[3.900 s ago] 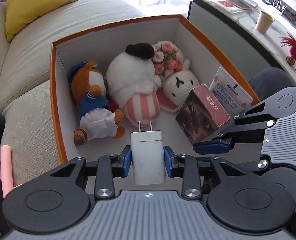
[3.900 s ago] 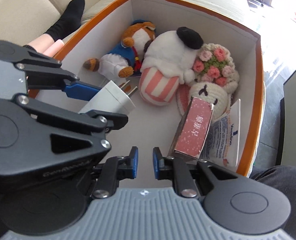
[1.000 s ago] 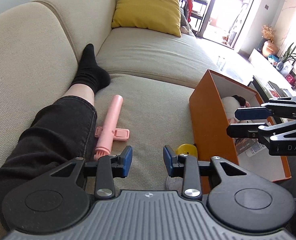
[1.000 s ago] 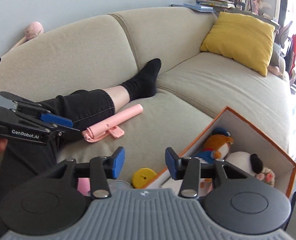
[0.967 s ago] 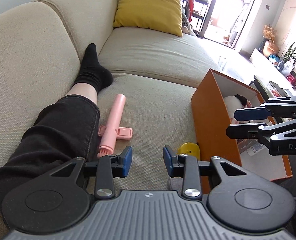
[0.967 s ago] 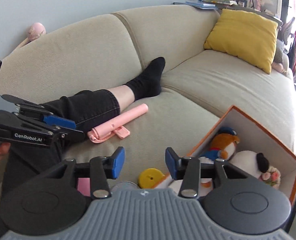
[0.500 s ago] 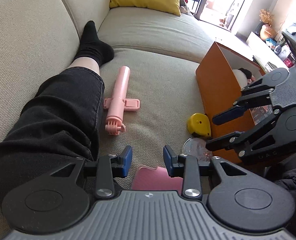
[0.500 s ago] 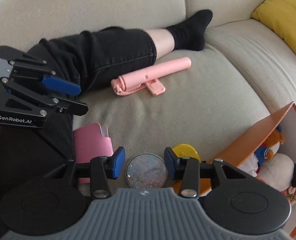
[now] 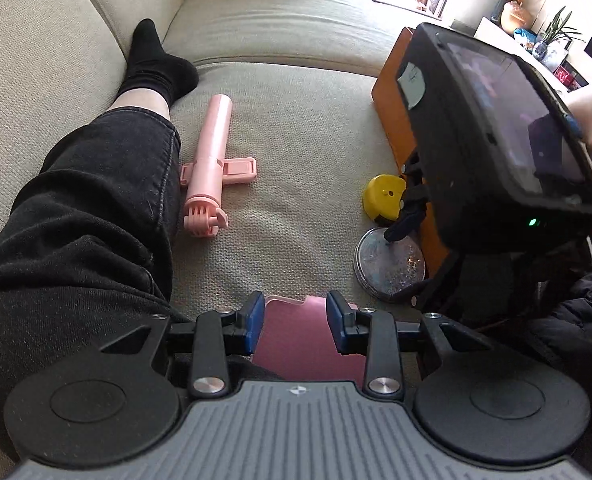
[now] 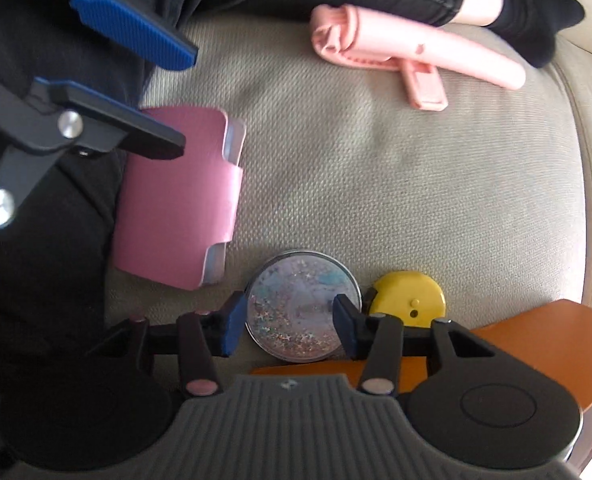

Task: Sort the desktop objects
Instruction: 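Grasp the round glitter mirror upright with the right tool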

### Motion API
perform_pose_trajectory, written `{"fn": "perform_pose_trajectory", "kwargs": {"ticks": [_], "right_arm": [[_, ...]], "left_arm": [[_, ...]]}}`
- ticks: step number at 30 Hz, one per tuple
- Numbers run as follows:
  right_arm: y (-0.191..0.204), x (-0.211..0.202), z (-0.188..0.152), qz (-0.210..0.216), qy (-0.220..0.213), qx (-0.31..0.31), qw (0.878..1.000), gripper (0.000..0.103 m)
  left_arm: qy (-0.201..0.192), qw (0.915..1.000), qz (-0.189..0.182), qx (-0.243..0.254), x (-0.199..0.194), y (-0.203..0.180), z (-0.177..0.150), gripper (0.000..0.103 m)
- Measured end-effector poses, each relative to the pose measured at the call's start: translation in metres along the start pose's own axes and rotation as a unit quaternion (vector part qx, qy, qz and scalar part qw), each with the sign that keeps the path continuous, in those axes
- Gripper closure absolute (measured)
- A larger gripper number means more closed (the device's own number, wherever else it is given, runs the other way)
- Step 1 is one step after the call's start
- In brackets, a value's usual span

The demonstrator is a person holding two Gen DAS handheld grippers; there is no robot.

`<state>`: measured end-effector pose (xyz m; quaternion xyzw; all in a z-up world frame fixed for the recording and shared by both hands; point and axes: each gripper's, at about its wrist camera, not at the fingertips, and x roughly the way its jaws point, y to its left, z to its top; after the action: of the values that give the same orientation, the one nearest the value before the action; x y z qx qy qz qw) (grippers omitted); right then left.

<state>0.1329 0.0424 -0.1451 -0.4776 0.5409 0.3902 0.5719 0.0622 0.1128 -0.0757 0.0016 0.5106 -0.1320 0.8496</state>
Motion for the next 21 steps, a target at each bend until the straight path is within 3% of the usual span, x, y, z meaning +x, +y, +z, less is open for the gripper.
{"fn": "perform_pose_trajectory", "kwargs": {"ticks": [2,10,21], "right_arm": [[0.007,0.003,0.000,-0.018,0.004,-0.015,1.000,0.041],[0.029,0.017,0.002,-0.074,0.029,-0.052,0.995,0.033],[0.036,0.023,-0.001,-0.088,0.041,-0.065,0.993,0.033]], "left_arm": [[0.000,1.0000,0.002,0.003,-0.001,-0.003,-0.001,0.064],[-0.004,0.9999,-0.001,0.012,-0.007,-0.007,-0.010,0.064],[-0.008,0.9999,-0.004,0.011,-0.009,-0.007,-0.014,0.063]]}}
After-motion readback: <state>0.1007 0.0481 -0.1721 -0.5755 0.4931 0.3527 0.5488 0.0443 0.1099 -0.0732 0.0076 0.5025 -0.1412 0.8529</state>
